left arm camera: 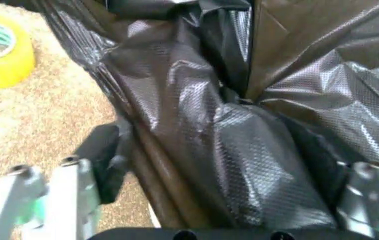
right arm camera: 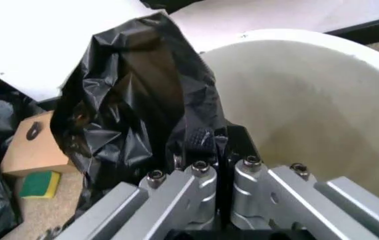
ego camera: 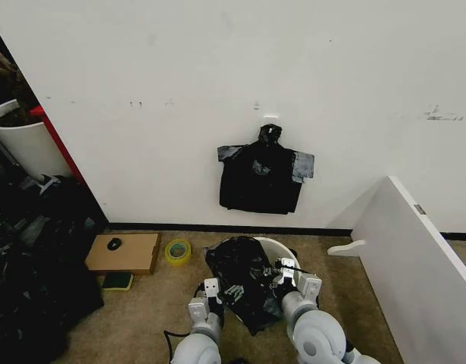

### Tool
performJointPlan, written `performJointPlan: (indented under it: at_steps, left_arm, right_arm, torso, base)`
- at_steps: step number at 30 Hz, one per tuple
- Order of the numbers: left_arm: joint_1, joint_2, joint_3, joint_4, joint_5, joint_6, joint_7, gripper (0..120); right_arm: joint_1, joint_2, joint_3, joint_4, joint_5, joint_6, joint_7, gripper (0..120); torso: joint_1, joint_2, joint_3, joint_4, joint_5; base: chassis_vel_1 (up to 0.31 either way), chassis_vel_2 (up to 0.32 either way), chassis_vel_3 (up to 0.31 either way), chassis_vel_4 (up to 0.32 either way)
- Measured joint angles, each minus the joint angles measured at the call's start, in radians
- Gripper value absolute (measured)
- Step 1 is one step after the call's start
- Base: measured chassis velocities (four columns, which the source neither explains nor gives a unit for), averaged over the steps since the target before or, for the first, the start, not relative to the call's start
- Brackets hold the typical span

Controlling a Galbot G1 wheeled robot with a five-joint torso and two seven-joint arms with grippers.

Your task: Place the garbage bag over the trash bin.

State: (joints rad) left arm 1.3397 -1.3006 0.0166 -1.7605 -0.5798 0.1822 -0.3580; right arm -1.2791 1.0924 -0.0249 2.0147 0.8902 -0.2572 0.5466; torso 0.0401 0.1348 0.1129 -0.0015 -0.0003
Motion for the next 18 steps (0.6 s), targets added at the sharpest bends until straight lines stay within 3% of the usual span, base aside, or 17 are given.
performJointPlan:
  at_steps: [3,8,11,18]
  left_arm:
    - [-0.012,0.009,-0.004,0.001,-0.009,0.024,0.01,67]
    - [-0.044,0.027,-0.009,-0.006,-0.036,0.072,-0.005,43]
    - [-0.052,0.033,-0.011,-0.007,-0.044,0.088,-0.012,39]
    - [-0.073,0.087,-0.057,-0.029,-0.097,0.148,0.006,9]
  right_arm:
    - [-0.002,0.0,0.0,0.003,0.0,0.0,-0.001,0]
    - [-0.004,-0.001,0.0,0.008,-0.014,-0.001,-0.001,0]
    - [-0.004,-0.002,0.001,0.009,-0.022,-0.001,-0.002,0]
    - [-0.012,-0.013,0.018,0.001,-0.109,0.011,-0.023,0]
  torso:
    - [0.0,0.0,0.0,0.0,0.0005]
    - [0.0,0.0,0.0,-0.0001,0.0005]
    - [0.0,0.0,0.0,-0.0002,0.0005]
    - [0.0,0.0,0.0,-0.0004,0.0003]
  base:
    - [0.0,0.0,0.0,0.0]
    - [0.0,0.0,0.0,0.0]
    - [0.0,0.0,0.0,0.0]
    - [0.0,0.0,0.0,0.0]
